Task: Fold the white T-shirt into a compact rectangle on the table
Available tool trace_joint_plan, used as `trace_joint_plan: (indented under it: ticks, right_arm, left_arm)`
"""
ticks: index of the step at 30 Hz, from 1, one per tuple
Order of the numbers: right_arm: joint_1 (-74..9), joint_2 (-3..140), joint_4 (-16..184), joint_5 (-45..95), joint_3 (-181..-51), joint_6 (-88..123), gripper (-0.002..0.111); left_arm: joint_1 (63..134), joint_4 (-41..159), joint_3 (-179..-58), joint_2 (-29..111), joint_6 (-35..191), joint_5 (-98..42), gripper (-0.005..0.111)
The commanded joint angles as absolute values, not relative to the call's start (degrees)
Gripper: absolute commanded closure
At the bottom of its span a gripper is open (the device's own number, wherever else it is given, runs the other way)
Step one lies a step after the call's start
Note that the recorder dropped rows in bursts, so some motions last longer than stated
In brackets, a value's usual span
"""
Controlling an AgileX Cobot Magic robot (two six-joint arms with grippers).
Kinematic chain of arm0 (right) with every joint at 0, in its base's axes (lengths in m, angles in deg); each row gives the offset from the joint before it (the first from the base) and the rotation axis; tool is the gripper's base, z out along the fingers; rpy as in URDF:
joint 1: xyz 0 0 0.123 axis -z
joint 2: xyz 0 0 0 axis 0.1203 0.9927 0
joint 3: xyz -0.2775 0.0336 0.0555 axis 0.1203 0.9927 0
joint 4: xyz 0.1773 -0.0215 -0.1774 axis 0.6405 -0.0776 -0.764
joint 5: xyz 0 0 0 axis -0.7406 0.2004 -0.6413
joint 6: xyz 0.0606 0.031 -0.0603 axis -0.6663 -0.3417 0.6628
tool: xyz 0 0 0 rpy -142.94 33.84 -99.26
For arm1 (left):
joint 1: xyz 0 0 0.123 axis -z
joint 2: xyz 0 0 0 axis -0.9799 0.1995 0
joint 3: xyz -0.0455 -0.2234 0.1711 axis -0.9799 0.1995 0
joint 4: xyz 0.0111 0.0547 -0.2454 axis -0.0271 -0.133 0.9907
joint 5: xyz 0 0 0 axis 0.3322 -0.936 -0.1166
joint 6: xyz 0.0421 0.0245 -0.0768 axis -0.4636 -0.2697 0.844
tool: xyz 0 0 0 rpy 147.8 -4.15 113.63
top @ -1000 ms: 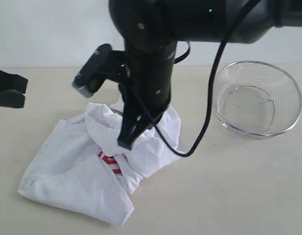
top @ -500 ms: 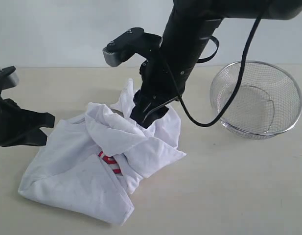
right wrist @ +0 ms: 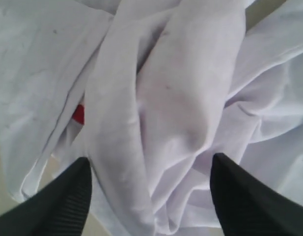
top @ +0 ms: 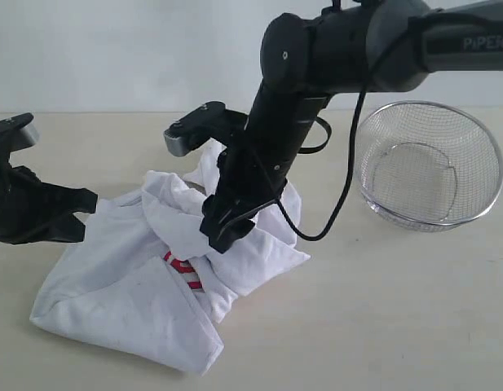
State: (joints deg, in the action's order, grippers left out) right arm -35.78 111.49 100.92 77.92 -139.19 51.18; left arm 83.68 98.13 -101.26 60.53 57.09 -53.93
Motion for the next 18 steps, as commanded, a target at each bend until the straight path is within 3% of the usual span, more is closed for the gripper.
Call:
trace_joint_plan:
  ticks: [1,5,7,10,11,18]
  right_arm:
    - [-35.57,112.65,101.39,76.81,-139.40,52.90,0.047]
    - [-35.57,114.95,101.39,76.19,-139.40,52.90,0.051]
    - [-35.57,115.07,101.12,74.72,-139.40,52.90,0.064]
    - [-35.57,114.68,101.09,73.32,-139.62,53.04,0.103]
    - [-35.57,114.35,101.05,73.17,-139.62,52.95,0.107]
    - [-35.57,107.37,100.95,75.47,-139.62,52.95,0.109]
  left_arm:
    - [83.72,98.71,-101.01,60.48,56.66,-53.65,0.102]
    - [83.72,98.71,-101.01,60.48,56.66,-53.65,0.102]
    - [83.72,98.71,-101.01,60.48,56.66,-53.65,0.102]
    - [83.72,98.71,-101.01,60.48,56.45,-53.67,0.102]
    - [83.72,98.71,-101.01,60.48,55.85,-53.56,0.102]
    - [83.72,98.71,-101.01,60.48,54.56,-53.05,0.102]
